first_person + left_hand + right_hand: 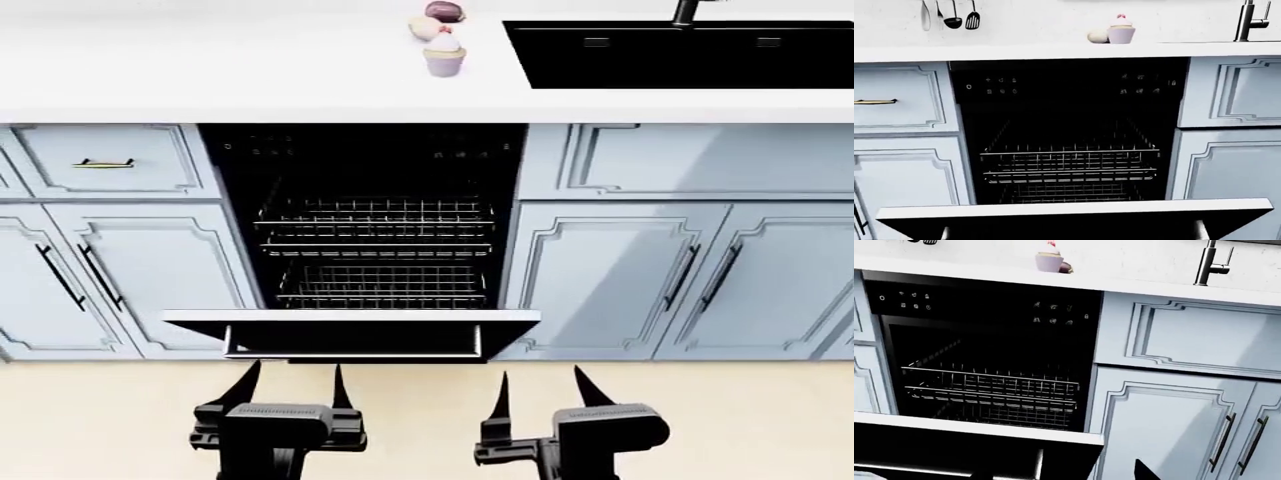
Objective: Close the dishwasher door
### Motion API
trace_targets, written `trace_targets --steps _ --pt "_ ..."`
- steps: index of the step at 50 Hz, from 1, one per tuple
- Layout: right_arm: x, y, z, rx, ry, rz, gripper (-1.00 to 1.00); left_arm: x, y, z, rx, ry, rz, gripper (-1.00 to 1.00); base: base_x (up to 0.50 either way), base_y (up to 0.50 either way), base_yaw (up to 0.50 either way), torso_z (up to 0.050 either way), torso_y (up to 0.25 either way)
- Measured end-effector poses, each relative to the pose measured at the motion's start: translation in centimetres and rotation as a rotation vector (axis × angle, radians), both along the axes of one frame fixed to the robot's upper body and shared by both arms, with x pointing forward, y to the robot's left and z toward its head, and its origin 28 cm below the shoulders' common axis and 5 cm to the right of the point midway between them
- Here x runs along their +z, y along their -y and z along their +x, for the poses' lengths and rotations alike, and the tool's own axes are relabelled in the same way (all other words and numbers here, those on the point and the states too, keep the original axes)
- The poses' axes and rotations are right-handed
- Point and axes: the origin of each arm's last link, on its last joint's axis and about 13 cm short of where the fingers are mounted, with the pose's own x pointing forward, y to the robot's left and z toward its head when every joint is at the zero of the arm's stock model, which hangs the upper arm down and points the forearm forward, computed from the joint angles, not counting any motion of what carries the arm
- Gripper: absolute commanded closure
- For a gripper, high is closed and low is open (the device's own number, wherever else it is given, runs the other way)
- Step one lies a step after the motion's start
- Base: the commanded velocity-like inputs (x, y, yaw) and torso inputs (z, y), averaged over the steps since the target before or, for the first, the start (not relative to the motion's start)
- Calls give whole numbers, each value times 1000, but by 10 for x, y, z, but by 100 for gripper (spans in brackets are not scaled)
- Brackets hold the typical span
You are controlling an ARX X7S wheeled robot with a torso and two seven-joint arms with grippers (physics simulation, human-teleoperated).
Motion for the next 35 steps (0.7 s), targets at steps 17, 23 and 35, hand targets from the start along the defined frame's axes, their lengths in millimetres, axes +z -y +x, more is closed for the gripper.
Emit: trace_targets --steps 17,23,35 --pt "0 -2 -1 2 7 2 -100 -1 -1 0 -2 1 -9 -100 0 441 0 -2 0" --pt "2 -1 -2 -4 16 17 -100 -1 0 0 -6 -7 -14 -100 0 0 0 -50 0" --pt "3 1 -1 -12 22 37 -100 -1 1 -1 -14 -15 -11 -100 0 0 0 -50 0"
